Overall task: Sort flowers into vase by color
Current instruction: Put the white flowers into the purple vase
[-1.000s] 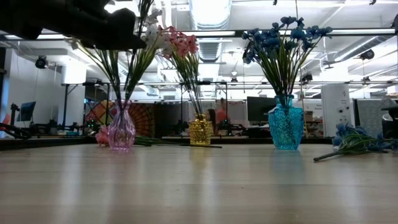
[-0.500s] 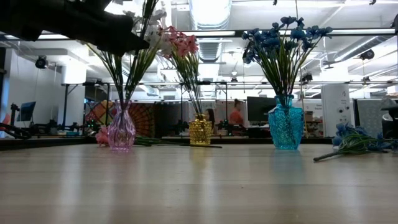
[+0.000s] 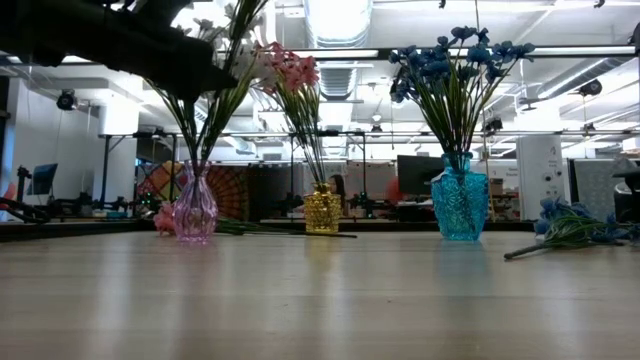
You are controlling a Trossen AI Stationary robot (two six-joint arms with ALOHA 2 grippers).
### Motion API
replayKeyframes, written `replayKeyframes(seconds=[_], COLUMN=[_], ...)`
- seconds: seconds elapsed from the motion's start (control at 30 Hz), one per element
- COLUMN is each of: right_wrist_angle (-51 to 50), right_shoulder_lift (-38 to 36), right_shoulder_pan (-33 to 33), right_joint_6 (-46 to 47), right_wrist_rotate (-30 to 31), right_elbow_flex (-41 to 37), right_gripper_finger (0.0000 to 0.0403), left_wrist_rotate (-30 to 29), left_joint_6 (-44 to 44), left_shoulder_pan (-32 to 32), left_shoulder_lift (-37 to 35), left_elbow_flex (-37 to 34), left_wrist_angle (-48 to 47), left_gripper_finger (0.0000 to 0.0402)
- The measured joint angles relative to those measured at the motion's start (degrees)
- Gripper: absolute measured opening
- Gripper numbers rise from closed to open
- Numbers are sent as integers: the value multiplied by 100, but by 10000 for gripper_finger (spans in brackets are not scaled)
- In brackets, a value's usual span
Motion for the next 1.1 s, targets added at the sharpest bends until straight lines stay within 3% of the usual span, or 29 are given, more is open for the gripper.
replayKeyframes(seconds=[1.1], right_wrist_angle=[81], right_shoulder_lift=[0], right_shoulder_pan=[0], right_joint_6=[-44], right_wrist_rotate=[2], right_elbow_flex=[0], right_gripper_finger=[242], left_wrist_rotate=[177], left_joint_6=[-68], left_shoulder_pan=[120], left_shoulder_lift=[0], left_elbow_flex=[-35], left_wrist_angle=[-70], left_gripper_finger=[11])
